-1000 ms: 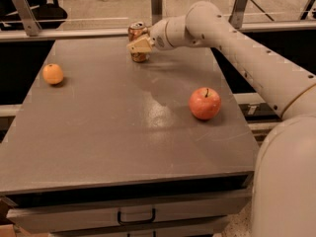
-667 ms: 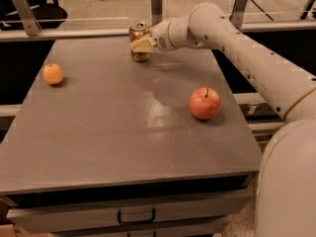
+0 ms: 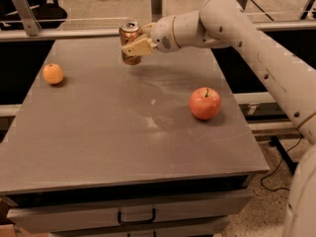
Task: Pick orange can
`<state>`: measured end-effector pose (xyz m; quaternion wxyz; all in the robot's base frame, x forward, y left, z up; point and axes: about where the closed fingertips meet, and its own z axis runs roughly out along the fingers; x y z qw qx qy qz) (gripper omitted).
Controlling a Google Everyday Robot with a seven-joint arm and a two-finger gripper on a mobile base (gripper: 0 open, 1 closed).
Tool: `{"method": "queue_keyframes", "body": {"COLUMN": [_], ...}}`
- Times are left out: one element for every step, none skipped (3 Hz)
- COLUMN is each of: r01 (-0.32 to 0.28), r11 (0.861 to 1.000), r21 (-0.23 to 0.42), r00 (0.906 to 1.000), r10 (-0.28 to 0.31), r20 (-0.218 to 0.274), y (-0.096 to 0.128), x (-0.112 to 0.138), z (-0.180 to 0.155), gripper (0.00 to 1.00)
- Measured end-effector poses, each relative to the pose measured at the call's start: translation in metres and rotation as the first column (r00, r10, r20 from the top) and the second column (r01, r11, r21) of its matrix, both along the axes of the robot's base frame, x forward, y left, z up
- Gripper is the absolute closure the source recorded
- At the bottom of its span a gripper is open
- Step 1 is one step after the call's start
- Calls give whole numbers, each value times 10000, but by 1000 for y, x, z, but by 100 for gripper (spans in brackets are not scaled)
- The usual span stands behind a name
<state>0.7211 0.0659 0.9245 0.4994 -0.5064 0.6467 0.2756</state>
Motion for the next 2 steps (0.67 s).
{"method": "queue_keyframes", "body": {"r01": [-2377,-2891], "r11": [9703,9568], "r21": [438,322], "r00": [9713,9567], "r10": [2380,2899], "r20": [-15,-264], "y": [36,40], "x": [-70,-84], "z": [28,22], "gripper": [100,100]}}
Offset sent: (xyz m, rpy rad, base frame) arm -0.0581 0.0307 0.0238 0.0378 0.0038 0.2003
